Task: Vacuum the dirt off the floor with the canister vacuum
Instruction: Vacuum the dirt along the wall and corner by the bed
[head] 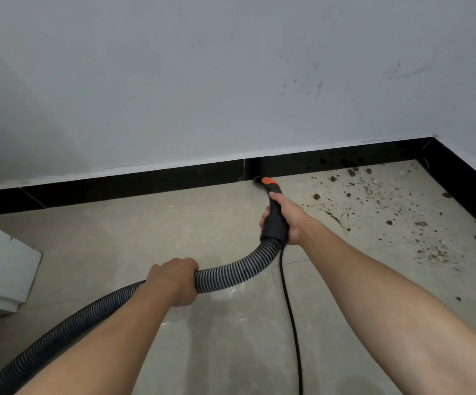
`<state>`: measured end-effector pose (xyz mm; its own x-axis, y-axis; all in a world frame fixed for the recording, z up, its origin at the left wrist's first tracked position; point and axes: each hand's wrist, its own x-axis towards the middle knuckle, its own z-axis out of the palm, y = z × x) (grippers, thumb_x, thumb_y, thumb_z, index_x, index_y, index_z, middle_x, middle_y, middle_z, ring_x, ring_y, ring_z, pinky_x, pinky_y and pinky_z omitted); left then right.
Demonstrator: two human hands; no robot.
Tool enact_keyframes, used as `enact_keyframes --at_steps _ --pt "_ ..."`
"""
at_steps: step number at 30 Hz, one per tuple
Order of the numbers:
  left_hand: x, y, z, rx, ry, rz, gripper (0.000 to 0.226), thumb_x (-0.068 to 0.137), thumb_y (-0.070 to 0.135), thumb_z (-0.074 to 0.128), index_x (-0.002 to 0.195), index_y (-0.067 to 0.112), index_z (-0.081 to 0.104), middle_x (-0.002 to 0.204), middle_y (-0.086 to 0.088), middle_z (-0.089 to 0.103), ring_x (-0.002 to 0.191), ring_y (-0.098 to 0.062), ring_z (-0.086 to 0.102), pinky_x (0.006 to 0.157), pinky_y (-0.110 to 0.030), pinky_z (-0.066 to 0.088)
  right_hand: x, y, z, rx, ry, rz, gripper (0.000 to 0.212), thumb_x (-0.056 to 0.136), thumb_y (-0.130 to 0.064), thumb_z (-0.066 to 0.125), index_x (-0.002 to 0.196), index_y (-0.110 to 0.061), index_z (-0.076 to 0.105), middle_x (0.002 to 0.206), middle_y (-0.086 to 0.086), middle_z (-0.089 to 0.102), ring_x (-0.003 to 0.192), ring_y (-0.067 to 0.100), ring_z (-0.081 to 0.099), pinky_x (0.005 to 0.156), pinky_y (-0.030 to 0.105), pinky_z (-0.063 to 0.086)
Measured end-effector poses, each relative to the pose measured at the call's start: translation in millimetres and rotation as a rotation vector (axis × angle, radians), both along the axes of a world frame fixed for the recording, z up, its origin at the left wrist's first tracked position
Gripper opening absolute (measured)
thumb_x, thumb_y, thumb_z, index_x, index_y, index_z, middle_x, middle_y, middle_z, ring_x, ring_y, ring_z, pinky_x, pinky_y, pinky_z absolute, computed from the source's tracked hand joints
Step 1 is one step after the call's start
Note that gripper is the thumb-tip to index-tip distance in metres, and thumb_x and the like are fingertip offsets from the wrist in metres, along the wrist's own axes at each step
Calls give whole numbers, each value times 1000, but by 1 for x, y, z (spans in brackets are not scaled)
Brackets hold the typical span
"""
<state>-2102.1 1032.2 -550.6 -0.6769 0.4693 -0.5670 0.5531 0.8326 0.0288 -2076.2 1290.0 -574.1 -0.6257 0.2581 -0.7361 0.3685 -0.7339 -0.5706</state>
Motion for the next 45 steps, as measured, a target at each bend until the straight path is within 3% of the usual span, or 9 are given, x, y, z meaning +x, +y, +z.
enact_keyframes --at_steps 10,14,21,24,26,32,38,43,45 --pt "9 -15 13 -40 101 -58 20 79 18 56 94 28 45 94 5 52 98 -20 60 76 -29 40 17 -32 12 114 -19 -80 47 96 -40 62 129 -8 51 90 12 63 66 26 65 60 38 58" --pt "5 -54 18 -244 101 -96 30 75 16 64 96 30 48 98 7 56 104 -16 60 76 -29 42 46 -95 4 -27 -39 -194 39 94 -42 64 120 -15 52 95 14 66 79 29 68 64 38 58" --pt "19 -25 26 -292 -2 -232 51 68 26 81 113 26 57 116 4 62 107 -16 60 83 -30 49 122 -94 9 -38 -71 -527 34 95 -40 63 110 -10 54 78 10 62 61 23 63 51 28 52" --pt "25 -6 32 -294 -17 -305 53 65 26 84 111 25 58 115 3 63 106 -17 61 86 -32 52 144 -87 15 -63 -68 -586 33 95 -39 63 106 -9 55 85 14 64 71 28 66 68 37 57" --pt "28 -1 35 -326 -18 -346 54 66 26 85 113 23 58 116 2 62 107 -18 61 85 -32 50 152 -87 15 -85 -61 -591 35 95 -39 63 109 -8 55 88 15 63 77 31 65 79 42 58" --pt "33 -17 45 -376 -45 -321 58 69 28 83 119 22 54 121 4 59 111 -16 58 85 -29 47 149 -103 21 -123 -35 -446 35 95 -37 64 113 -8 56 81 13 61 62 26 63 62 35 56" --pt "52 20 45 -157 -61 -336 34 74 30 77 98 25 53 100 4 59 95 -16 60 75 -26 45 170 -46 14 -32 -49 -692 37 95 -37 64 116 -8 56 84 11 64 67 25 65 58 34 54" --pt "57 41 40 -150 -61 -376 36 70 27 79 95 25 53 96 5 60 95 -18 62 72 -28 48 156 -15 13 -114 22 -503 30 91 -38 67 87 -10 56 57 5 59 49 21 60 55 32 51" --pt "53 39 39 -151 -74 -360 36 70 24 79 96 24 54 96 4 60 92 -17 61 73 -27 48 145 -12 10 -119 38 -457 30 90 -38 69 92 -11 56 64 6 60 47 21 60 55 31 53"
